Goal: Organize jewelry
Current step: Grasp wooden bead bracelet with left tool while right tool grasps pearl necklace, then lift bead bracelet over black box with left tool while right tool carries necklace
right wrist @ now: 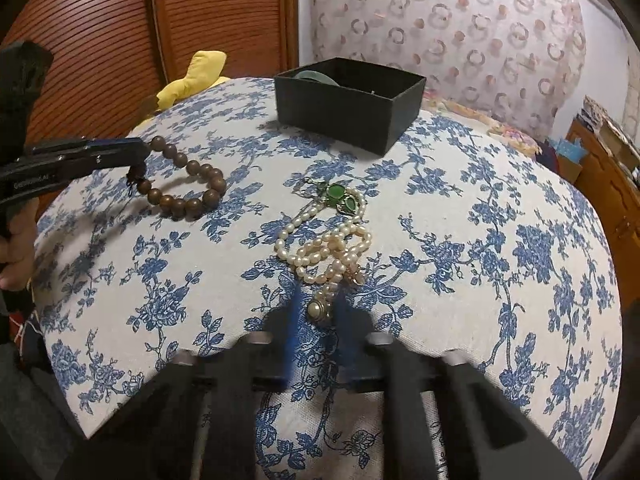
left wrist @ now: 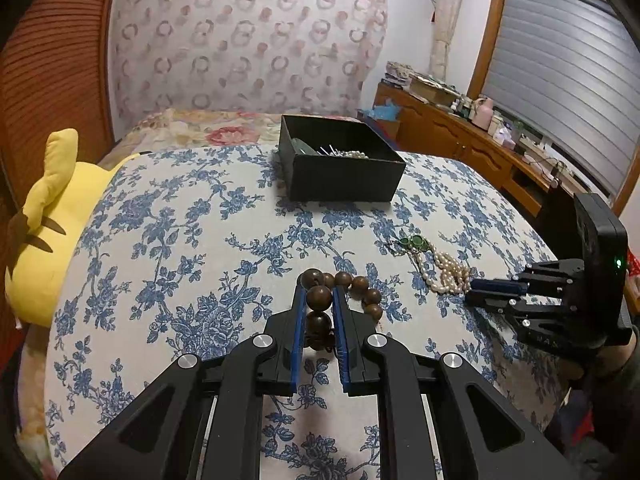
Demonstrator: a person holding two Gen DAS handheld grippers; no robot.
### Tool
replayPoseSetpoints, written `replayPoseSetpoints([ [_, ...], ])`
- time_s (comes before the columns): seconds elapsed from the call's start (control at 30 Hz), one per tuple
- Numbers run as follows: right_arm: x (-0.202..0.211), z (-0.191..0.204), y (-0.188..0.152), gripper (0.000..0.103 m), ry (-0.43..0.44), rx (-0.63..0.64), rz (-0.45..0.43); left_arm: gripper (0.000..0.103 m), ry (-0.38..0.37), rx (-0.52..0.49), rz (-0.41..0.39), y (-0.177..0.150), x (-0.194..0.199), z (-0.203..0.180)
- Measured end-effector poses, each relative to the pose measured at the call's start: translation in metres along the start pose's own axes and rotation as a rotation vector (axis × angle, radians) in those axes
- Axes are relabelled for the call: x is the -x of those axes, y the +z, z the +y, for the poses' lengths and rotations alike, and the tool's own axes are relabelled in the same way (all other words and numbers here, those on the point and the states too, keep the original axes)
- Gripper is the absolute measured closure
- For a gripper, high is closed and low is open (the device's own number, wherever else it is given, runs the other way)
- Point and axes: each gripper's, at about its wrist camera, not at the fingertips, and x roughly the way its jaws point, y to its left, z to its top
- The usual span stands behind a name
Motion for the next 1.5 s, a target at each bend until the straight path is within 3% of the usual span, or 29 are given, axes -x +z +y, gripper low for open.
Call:
replayPoseSetpoints([
  [0.17, 0.008, 0.001, -0.005, 0.091, 0.071, -0.012, -0.016, 0.091, -0.002, 0.001, 0.0, -0.001, -0.001, 0.0],
  [0.47, 0.026, 0.004, -0.002, 0.092, 0.099, -0.023, -0.066, 0.091, -0.005, -0.001, 0.002, -0.002, -0.001, -0.001],
  [1.5, 0.132, -0.016, 0.125, 0.093, -0.045, 0.071, -0.431, 0.091, -0.021, -0.063, -0.15, 0.072, 0.026, -0.027],
])
